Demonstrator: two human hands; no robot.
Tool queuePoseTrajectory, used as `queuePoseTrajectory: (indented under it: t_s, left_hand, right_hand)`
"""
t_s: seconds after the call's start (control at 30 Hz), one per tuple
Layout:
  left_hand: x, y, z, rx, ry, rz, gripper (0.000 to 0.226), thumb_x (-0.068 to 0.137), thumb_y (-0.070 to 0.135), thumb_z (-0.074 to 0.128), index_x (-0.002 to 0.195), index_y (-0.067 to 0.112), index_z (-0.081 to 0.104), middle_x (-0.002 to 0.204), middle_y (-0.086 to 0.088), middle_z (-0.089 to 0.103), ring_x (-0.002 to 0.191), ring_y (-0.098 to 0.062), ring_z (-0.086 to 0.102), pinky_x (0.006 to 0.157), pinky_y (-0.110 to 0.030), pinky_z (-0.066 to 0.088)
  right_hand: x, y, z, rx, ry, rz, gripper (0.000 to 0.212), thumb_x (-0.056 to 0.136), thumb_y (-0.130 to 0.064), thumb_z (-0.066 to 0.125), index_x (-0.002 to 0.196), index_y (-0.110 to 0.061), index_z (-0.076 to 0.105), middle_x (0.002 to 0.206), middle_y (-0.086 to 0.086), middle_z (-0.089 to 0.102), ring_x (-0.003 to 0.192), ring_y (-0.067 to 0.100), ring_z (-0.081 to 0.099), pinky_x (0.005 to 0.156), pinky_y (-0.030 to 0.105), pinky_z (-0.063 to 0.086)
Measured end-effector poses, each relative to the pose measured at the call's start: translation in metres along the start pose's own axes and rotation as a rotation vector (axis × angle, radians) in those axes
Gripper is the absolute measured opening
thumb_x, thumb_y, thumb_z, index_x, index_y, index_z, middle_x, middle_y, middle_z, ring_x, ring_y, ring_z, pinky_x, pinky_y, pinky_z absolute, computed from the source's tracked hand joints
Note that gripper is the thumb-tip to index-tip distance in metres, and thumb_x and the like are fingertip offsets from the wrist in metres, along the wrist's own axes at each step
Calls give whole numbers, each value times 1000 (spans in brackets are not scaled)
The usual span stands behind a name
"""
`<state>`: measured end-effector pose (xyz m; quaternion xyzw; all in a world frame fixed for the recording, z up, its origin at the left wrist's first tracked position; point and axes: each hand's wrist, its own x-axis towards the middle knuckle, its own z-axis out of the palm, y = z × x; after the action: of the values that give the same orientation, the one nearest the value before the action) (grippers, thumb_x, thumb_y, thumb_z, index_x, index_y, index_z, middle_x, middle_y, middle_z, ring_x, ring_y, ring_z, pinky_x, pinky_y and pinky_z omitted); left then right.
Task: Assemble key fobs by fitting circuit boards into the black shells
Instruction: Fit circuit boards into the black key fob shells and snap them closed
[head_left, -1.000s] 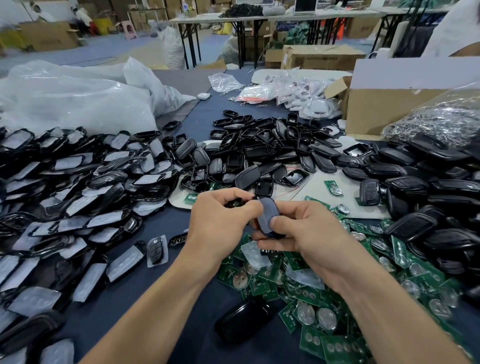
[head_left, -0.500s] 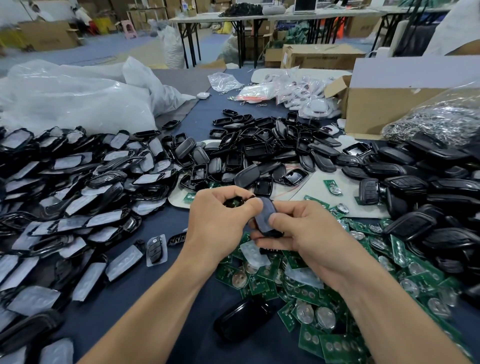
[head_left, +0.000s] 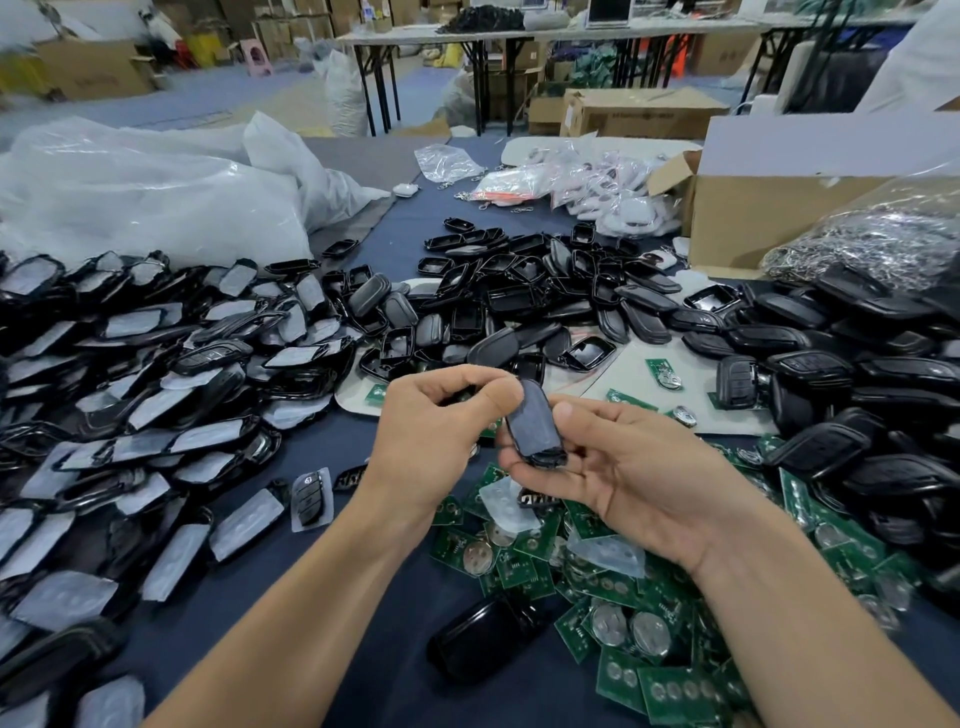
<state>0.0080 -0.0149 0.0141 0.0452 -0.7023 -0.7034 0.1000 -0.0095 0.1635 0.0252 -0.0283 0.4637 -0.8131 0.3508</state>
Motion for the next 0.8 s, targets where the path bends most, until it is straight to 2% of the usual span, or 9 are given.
queuePoseTrajectory:
  t_s: [0.07, 0.13, 0.23, 0.33, 0.43, 0.53, 0.63, 0.7, 0.8]
  left_hand:
    - [-1, 1, 0, -31, -14, -50, 25, 96, 37, 66, 80, 25, 83, 60, 7, 56, 48, -7, 42, 44, -17, 34]
    - [-1, 1, -2, -103, -12, -123, 35, 96, 38, 52, 93, 24, 84, 70, 3, 57, 52, -10, 43, 42, -20, 33]
    - [0, 1, -6, -157, 33, -169, 45, 97, 13, 38, 98, 18, 83, 74, 0, 60, 57, -12, 48, 45, -23, 39]
    - [1, 5, -7, -58, 41, -188, 43, 96, 1, 45, 90, 19, 83, 72, -4, 66, 61, -15, 58, 53, -29, 50]
    - [1, 4, -6, 75, 59, -167, 35, 94, 3, 62, 88, 29, 84, 83, -7, 79, 75, -21, 69, 70, -35, 61]
    - [0, 1, -7, 187, 101, -116, 31, 90, 9, 74, 85, 38, 83, 83, 4, 80, 73, -13, 70, 67, -26, 60]
    - [1, 1, -7, 148, 135, -120, 25, 88, 9, 78, 87, 33, 84, 81, 7, 80, 70, -7, 72, 60, -24, 59]
    - [1, 2, -7, 118, 143, -127, 21, 88, 8, 78, 89, 28, 85, 77, 7, 79, 67, -5, 72, 61, -23, 58]
    - [0, 4, -7, 77, 108, -149, 21, 91, 7, 75, 89, 26, 85, 80, 3, 80, 72, -10, 75, 63, -24, 60]
  right_hand:
    - [1, 1, 0, 26, 11, -5, 28, 87, -15, 65, 106, 2, 78, 114, 29, 73, 100, 36, 76, 78, 36, 64]
    - [2, 1, -1, 63, 40, -7, 28, 86, -15, 65, 105, 1, 78, 115, 30, 72, 101, 37, 75, 79, 37, 64]
    - [3, 1, -2, 89, 65, -36, 29, 84, -18, 66, 105, -4, 79, 114, 28, 73, 99, 35, 76, 80, 36, 63]
    - [3, 1, 0, 92, 105, -83, 29, 82, -20, 68, 106, -8, 80, 113, 23, 75, 96, 29, 77, 77, 33, 63]
    - [6, 4, 0, 18, 175, -171, 24, 83, -19, 70, 102, -14, 82, 113, 17, 77, 96, 23, 76, 77, 30, 63]
    - [11, 9, 1, -170, 272, -287, 16, 93, -13, 68, 97, -19, 83, 103, 11, 80, 91, 19, 76, 76, 26, 61]
    - [14, 16, -1, -487, 394, -395, 20, 93, -14, 73, 96, -32, 81, 96, -4, 81, 94, 12, 76, 83, 30, 58]
    - [14, 18, -1, -657, 411, -472, 25, 89, -17, 77, 96, -41, 80, 98, -17, 79, 97, -1, 73, 87, 24, 53]
    - [12, 21, 3, -828, 391, -547, 35, 86, -17, 77, 93, -51, 75, 92, -29, 76, 91, -10, 71, 79, 9, 53]
